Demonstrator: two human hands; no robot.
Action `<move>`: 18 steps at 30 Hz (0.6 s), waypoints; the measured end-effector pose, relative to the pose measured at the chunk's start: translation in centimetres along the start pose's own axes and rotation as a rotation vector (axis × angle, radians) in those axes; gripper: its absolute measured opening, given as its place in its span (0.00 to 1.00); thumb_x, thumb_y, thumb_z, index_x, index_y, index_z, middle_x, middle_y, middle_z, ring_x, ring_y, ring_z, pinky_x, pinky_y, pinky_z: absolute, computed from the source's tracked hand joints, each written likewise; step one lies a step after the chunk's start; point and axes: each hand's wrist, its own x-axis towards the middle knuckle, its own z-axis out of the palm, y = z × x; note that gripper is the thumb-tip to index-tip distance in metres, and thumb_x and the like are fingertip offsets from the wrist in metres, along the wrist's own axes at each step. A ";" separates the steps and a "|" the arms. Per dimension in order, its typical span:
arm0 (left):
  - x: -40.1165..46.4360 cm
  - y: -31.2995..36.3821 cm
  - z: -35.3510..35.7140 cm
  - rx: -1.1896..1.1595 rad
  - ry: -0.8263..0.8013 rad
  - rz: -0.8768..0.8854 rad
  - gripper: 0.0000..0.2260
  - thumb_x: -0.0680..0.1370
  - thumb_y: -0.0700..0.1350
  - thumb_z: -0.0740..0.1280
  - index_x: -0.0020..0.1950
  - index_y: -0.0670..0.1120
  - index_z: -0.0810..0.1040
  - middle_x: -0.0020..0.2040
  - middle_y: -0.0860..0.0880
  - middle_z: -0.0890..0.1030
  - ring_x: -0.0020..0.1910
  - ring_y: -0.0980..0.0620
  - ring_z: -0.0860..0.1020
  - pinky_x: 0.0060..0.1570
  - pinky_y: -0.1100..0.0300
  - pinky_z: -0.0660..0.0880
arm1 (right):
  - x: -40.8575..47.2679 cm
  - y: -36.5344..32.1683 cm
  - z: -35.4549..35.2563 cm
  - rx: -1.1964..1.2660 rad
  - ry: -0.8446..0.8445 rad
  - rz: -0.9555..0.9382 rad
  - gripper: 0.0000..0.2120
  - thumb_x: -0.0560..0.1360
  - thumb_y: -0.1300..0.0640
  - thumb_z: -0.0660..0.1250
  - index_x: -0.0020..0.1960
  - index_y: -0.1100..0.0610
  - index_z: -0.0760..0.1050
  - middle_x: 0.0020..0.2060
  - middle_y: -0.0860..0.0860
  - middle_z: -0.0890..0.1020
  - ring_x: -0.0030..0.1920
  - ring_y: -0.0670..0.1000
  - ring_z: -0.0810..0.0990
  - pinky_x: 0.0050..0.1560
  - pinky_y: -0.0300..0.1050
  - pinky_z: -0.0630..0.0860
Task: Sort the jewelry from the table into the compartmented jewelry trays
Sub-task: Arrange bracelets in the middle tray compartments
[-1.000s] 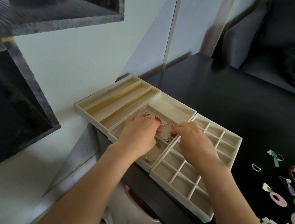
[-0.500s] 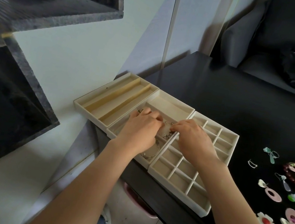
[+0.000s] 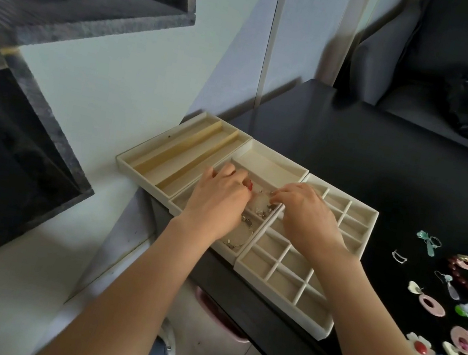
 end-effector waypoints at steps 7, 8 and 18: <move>-0.1 -0.1 0.2 0.039 -0.004 -0.062 0.14 0.77 0.42 0.61 0.62 0.50 0.76 0.65 0.49 0.70 0.64 0.49 0.65 0.59 0.54 0.62 | -0.3 -0.4 -0.4 -0.039 -0.049 -0.015 0.21 0.77 0.69 0.57 0.65 0.53 0.75 0.63 0.48 0.75 0.68 0.50 0.66 0.67 0.43 0.63; 0.0 -0.1 0.3 0.035 -0.002 -0.067 0.14 0.77 0.42 0.62 0.62 0.50 0.76 0.65 0.49 0.70 0.64 0.49 0.65 0.59 0.53 0.62 | -0.3 -0.4 -0.4 -0.042 -0.052 -0.015 0.22 0.77 0.69 0.57 0.65 0.52 0.75 0.63 0.48 0.75 0.68 0.50 0.66 0.67 0.43 0.63; 0.6 0.9 0.8 -0.271 -0.082 -0.068 0.14 0.76 0.41 0.62 0.59 0.53 0.78 0.64 0.52 0.70 0.65 0.51 0.63 0.66 0.50 0.58 | -0.4 0.1 -0.7 -0.001 0.016 0.061 0.23 0.74 0.72 0.56 0.63 0.54 0.76 0.61 0.48 0.76 0.67 0.50 0.67 0.60 0.44 0.69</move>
